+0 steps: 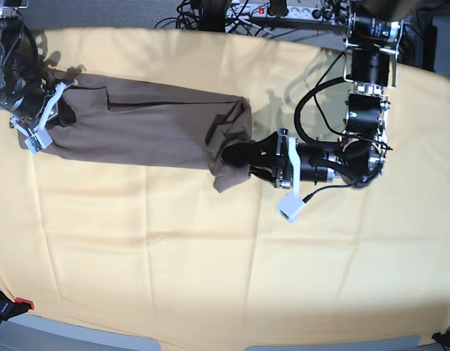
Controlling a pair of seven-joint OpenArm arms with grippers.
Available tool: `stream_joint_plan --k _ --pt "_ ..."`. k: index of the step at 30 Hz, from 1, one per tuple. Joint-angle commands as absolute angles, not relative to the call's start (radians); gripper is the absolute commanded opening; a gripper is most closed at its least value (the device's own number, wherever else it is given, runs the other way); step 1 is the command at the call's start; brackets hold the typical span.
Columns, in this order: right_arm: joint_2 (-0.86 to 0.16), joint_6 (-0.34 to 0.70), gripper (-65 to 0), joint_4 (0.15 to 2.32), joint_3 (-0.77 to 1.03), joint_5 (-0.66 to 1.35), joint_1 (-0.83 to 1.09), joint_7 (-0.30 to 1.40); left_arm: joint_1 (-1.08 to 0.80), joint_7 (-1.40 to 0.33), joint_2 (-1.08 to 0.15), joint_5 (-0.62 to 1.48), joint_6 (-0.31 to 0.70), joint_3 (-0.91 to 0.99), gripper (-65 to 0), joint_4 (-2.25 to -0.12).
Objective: Fold the T-shirt properly
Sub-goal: 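Fold the strip end with the left gripper toward the right gripper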
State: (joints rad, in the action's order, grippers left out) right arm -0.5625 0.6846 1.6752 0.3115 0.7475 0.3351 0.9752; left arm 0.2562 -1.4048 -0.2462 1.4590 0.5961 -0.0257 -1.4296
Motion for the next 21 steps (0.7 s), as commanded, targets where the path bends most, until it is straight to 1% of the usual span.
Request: stream_joint_plan --k 1,10,13,16,21 --pt "-0.579 0.677 -65.0 1.68 0.317 0.731 0.333 0.983 0.271 -1.396 -0.25 1.484 0.602 -0.027 -65.0 -1.443" --pt "-0.579 0.677 -65.0 1.68 0.317 0.731 0.333 0.983 0.257 -1.396 -0.237 1.484 0.602 -0.026 -65.0 -1.443" --pt "-0.579 0.678 -65.0 1.68 0.317 0.732 0.333 0.983 0.254 -1.396 -0.208 1.484 0.604 -0.026 -65.0 -1.443" --pt "-0.579 0.678 -65.0 1.68 0.317 0.732 0.333 0.983 0.242 -1.396 -0.169 1.484 0.635 -0.026 -65.0 -1.442" --pt "-0.579 0.678 -65.0 1.68 0.317 0.731 0.333 0.987 0.205 -1.396 -0.108 1.484 0.648 -0.026 -65.0 -1.442"
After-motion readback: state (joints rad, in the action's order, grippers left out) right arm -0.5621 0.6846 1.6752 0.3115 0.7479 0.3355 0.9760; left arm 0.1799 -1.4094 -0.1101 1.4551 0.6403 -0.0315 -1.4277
